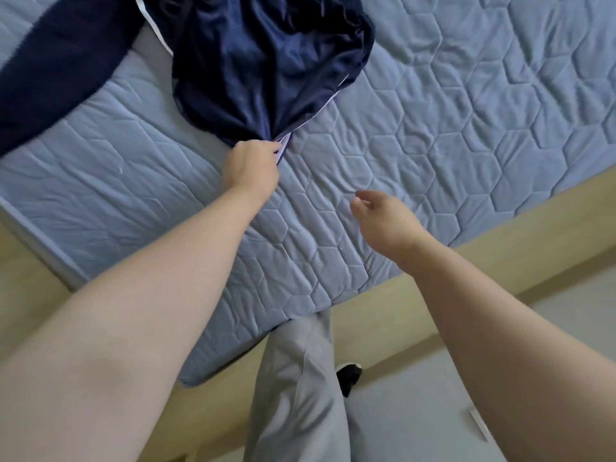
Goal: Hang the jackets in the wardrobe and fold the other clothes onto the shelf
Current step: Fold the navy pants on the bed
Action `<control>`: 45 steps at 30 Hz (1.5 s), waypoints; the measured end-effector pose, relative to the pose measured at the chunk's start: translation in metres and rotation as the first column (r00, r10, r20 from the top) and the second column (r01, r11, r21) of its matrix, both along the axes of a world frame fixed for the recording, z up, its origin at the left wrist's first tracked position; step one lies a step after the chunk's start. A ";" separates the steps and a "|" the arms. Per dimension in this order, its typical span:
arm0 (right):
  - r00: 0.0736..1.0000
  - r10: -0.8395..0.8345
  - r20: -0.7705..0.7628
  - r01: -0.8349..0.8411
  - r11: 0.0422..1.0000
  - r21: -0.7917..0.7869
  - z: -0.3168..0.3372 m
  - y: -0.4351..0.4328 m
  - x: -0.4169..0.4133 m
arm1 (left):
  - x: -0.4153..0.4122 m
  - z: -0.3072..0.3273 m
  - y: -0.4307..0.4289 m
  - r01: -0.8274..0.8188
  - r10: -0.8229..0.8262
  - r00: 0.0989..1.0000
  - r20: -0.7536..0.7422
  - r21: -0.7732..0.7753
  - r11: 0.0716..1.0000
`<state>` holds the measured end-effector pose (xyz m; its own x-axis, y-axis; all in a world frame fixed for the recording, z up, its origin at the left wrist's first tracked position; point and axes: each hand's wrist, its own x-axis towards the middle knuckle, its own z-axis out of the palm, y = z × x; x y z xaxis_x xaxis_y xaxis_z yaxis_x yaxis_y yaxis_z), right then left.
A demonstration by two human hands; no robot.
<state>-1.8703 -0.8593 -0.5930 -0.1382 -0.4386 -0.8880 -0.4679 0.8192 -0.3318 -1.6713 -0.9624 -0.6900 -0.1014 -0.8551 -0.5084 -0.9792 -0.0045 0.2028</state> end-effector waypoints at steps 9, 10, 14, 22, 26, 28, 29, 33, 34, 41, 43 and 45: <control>0.978 0.202 -0.051 -0.201 0.979 0.010 0.127 -0.033 0.015 | 0.003 0.187 0.036 -0.377 0.252 0.813 -0.525 -0.146 0.915; 0.972 0.227 -0.060 -0.227 0.974 -0.001 0.143 -0.037 0.017 | 0.003 0.209 0.039 -0.395 0.256 0.792 -0.554 -0.146 0.907; 0.946 0.313 -0.087 -0.320 0.945 -0.074 0.203 -0.047 0.030 | 0.011 0.295 0.049 -0.420 0.211 0.731 -0.649 -0.185 0.889; 0.847 0.524 -0.091 -0.526 0.799 -0.291 0.268 -0.051 0.072 | 0.030 0.442 0.094 -0.573 0.276 0.605 -0.747 -0.167 0.802; 0.686 0.705 -0.181 -0.720 0.624 -0.303 0.295 -0.045 0.083 | 0.029 0.493 0.125 -0.663 0.288 0.555 -0.781 -0.206 0.719; 0.647 0.729 -0.223 -0.752 0.565 -0.339 0.314 -0.042 0.079 | 0.030 0.510 0.140 -0.715 0.288 0.529 -0.798 -0.236 0.658; 0.649 0.726 -0.226 -0.747 0.555 -0.366 0.326 -0.041 0.075 | 0.031 0.517 0.146 -0.742 0.300 0.524 -0.797 -0.255 0.620; 0.711 0.667 -0.221 -0.679 0.571 -0.462 0.382 -0.046 0.066 | 0.043 0.537 0.163 -0.804 0.358 0.540 -0.761 -0.341 0.487; 0.731 0.652 -0.201 -0.652 0.581 -0.487 0.398 -0.048 0.069 | 0.048 0.541 0.166 -0.805 0.371 0.553 -0.746 -0.364 0.469; 0.768 0.633 0.093 -0.432 0.620 -0.655 0.522 -0.056 0.123 | 0.101 0.568 0.178 -0.804 0.449 0.593 -0.669 -0.463 0.372; 0.759 0.629 0.169 -0.370 0.630 -0.683 0.561 -0.052 0.141 | 0.110 0.575 0.181 -0.760 0.459 0.650 -0.606 -0.506 0.409; 0.731 0.645 0.223 -0.321 0.613 -0.722 0.597 -0.047 0.158 | 0.110 0.590 0.185 -0.674 0.412 0.737 -0.535 -0.623 0.397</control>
<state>-1.7127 -0.9062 0.0040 0.5741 -0.7632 -0.2963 -0.4053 0.0496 -0.9129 -1.5612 -0.7778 -0.0998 0.5241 -0.7984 0.2965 -0.7280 -0.2392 0.6425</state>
